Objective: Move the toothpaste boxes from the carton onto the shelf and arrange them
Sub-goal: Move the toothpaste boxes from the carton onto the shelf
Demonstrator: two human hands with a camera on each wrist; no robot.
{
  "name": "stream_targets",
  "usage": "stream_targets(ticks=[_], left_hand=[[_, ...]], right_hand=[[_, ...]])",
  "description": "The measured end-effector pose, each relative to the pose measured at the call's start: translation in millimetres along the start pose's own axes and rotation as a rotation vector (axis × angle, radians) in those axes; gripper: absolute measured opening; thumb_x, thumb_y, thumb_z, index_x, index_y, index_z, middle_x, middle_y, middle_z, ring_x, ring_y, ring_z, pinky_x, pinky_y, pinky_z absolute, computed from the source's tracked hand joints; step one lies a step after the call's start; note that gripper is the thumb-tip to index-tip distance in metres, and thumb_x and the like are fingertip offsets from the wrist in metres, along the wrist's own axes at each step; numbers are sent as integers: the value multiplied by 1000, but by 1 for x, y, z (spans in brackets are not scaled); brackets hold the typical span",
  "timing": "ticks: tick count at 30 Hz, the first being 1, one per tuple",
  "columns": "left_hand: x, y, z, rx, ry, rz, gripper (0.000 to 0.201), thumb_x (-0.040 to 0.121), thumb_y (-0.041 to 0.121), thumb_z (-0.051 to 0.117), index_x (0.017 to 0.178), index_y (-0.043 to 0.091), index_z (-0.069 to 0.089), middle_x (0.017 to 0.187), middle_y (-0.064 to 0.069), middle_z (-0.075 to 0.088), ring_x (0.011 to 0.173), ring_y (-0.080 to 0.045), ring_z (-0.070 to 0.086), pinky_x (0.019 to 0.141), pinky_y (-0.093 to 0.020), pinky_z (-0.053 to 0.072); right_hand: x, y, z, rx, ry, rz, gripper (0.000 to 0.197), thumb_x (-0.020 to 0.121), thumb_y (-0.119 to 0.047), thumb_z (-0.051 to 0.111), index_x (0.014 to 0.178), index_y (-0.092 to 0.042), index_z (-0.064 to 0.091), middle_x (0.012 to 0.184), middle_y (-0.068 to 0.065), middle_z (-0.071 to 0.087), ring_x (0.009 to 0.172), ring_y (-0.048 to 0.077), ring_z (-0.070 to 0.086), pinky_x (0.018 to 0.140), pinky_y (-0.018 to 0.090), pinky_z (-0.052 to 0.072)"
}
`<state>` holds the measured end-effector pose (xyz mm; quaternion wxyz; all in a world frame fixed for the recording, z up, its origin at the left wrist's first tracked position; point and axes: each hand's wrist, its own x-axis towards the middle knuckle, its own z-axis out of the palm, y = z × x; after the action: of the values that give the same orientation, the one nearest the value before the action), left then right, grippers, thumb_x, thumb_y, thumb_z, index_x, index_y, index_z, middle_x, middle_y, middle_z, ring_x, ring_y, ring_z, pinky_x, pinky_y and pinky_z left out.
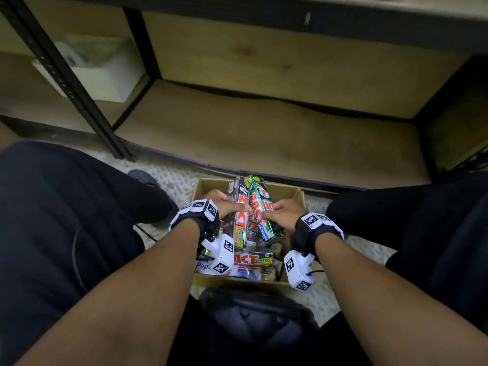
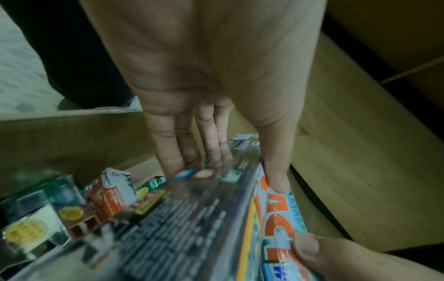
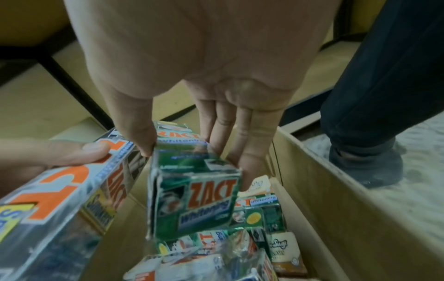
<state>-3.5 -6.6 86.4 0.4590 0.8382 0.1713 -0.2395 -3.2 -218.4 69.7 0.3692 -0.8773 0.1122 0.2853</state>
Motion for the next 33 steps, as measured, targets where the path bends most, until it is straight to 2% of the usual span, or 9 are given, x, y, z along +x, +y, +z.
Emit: stream_targets(ticks=[3,6,10,12,14,21,26,30,33], left_hand=[[-15,17,-8,4,32,64,58,46,63,88,82,23,67,83,7,69,86,-16,67,82,-33,55],[-26,42,-20,-13,73,150,58,47,64,87,83,22,68,87,5,71,86,-16,68,82,-39,58],[-55,84,-42,-84,111,310,40,67,44,86,73,20,54,88,-4,66,82,-22,60,80,-33,52],[-67,108,-56,-101,147,371,40,66,45,87,80,22,58,94,-6,70,85,-18,64,82,-38,56],[-78,133,-72,-126,172,429,49,63,47,88,94,22,59,97,0,70,85,-11,68,76,-36,59],[-116,231,-121,-194,232,672,65,62,44,89,112,18,57,102,2,64,94,-18,70,73,-45,62],[-136,311,-150,-65,307,838,87,63,59,82,136,28,49,115,3,61,92,-14,68,71,-40,62],[-136,358,-153,-32,418,933,82,71,60,77,143,41,42,102,-1,69,76,-14,67,70,-31,59],[-119,382,-148,30,481,938,68,77,58,72,139,41,50,130,-13,61,114,-30,61,91,-38,51]], right_hand=[[-17,-13,-11,22,17,-52,33,70,-50,76,82,-20,67,84,11,74,67,19,61,65,31,47],[-36,-33,-31,15,49,-115,36,76,-48,76,85,-14,69,83,5,75,73,23,70,62,32,52],[-64,-63,-67,51,143,-243,39,81,-42,77,101,-13,63,91,3,72,73,15,65,61,30,50],[-82,-80,-91,78,170,-309,33,83,-39,76,101,-18,59,93,-4,68,77,12,68,70,31,56],[-100,-99,-117,83,200,-363,33,84,-38,76,105,-21,57,91,-8,65,77,9,67,66,30,56],[-144,-159,-206,135,355,-514,50,82,-37,78,120,-16,54,101,1,64,78,14,68,65,39,62],[-165,-202,-280,130,475,-562,44,83,-38,76,116,-16,59,104,6,68,84,18,70,65,40,62],[-162,-220,-328,127,590,-568,44,76,-43,78,112,-23,64,104,2,71,88,21,72,72,47,62],[-150,-223,-355,106,743,-546,54,77,-40,74,127,-34,55,105,3,68,84,23,71,72,47,62]])
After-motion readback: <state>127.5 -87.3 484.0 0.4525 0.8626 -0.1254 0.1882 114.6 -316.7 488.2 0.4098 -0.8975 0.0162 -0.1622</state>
